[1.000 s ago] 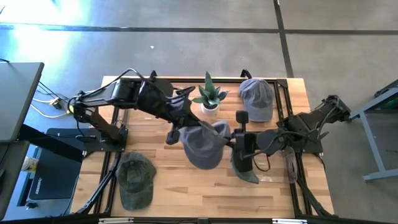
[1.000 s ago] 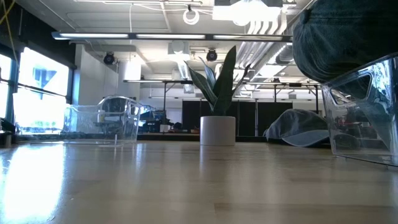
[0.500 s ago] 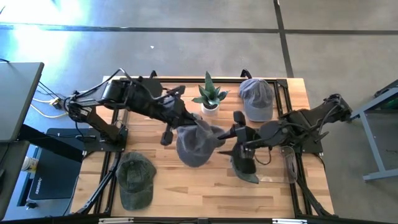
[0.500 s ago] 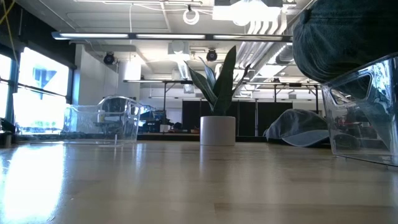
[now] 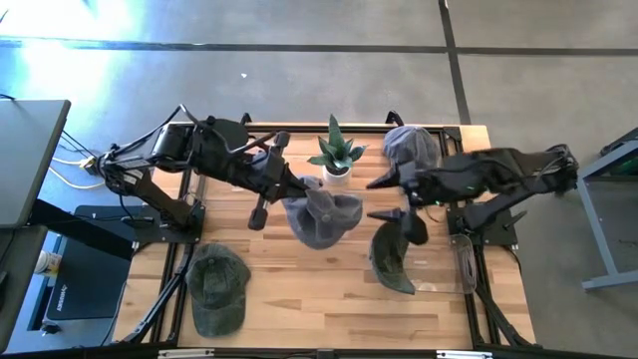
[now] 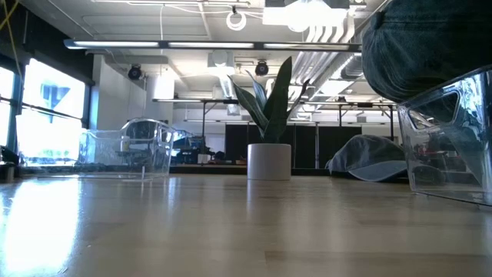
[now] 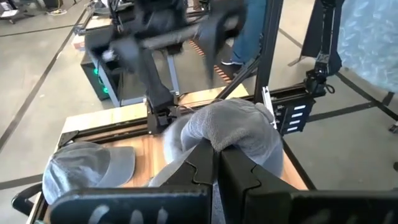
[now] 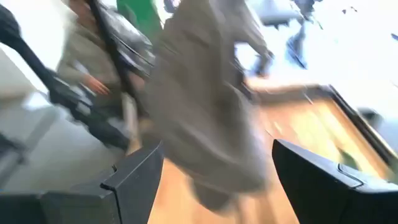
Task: Pick & Place hat
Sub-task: Put the left gray cap into the left transparent bin
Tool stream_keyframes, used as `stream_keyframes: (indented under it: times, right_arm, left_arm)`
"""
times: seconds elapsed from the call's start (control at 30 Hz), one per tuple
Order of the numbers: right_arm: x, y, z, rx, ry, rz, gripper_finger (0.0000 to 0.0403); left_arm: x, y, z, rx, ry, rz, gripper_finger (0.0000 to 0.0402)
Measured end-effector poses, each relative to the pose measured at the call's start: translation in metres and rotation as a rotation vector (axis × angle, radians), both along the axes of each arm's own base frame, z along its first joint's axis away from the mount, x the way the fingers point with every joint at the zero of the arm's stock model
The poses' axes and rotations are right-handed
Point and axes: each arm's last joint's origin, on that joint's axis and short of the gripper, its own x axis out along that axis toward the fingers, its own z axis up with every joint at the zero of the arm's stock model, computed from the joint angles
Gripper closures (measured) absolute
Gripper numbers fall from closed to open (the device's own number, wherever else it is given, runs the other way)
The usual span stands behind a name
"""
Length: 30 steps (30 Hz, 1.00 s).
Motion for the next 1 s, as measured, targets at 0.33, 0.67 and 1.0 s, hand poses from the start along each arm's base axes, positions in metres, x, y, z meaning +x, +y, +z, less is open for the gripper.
stream_keyframes:
  times: [0.33,0.67,1.0]
  right_arm:
    - [0.017,-0.026,-0.062,0.207,0.028,0.164,0.0107]
    - [0.025,-0.028,-0.111,0.488,-0.528,0.354,0.011]
    - [0.012,-0.014,-0.087,0.593,-0.752,0.507,0.0146]
  left_arm:
    - [0.0,0.0,0.0,0.0,0.002,-0.001,0.0401]
    - [0.0,0.0,0.0,0.0,0.003,0.0,0.0401]
    - [-0.001,0.0,-0.004,-0.002,0.041,0.019,0.0401]
